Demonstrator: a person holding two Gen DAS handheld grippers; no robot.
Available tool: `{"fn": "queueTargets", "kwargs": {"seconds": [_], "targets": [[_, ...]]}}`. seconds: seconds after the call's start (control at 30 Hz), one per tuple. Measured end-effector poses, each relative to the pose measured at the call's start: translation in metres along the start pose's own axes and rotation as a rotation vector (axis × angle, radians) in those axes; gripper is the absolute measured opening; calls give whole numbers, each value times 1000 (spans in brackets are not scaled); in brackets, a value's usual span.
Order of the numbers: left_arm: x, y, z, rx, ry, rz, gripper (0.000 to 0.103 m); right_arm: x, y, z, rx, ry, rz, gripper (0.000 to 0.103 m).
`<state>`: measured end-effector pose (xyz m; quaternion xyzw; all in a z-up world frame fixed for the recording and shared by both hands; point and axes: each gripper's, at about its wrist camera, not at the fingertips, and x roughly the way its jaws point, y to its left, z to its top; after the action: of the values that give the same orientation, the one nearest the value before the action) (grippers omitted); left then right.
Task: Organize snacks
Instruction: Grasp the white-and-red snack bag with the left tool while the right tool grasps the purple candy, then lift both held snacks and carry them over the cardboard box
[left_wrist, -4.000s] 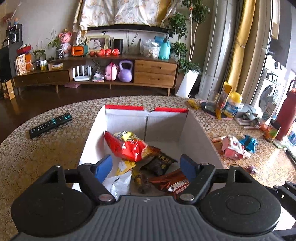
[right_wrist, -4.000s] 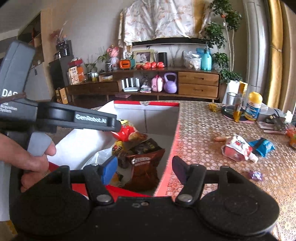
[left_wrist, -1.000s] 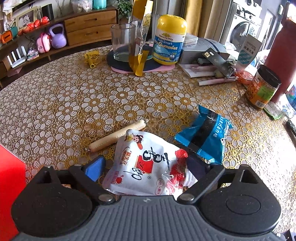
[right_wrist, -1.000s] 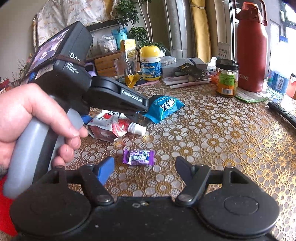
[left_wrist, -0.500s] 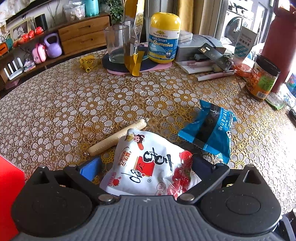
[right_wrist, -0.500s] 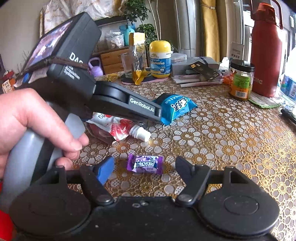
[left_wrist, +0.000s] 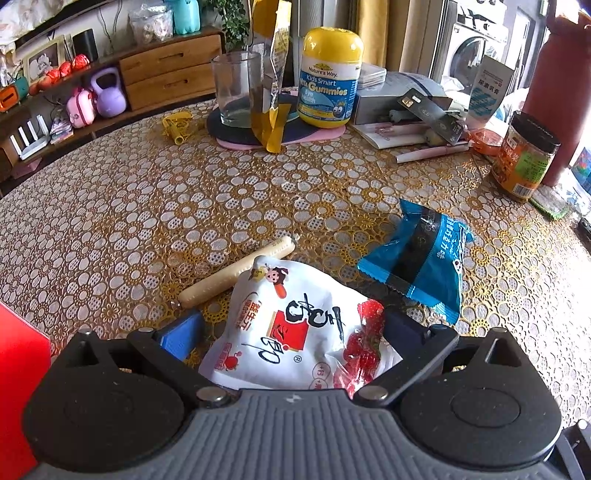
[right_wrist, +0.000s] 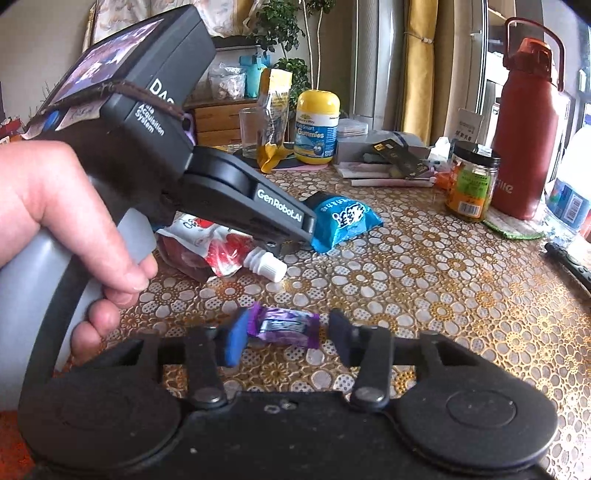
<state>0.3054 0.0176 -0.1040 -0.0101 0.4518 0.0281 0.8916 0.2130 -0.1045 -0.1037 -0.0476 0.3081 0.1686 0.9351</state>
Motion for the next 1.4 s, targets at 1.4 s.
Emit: {"fn": "queueTargets", "kwargs": {"seconds": [1.4], "targets": [[-138,23,-74,-134,-75,-89,74,-88,-28,-31,173,-43,-6,20]]}}
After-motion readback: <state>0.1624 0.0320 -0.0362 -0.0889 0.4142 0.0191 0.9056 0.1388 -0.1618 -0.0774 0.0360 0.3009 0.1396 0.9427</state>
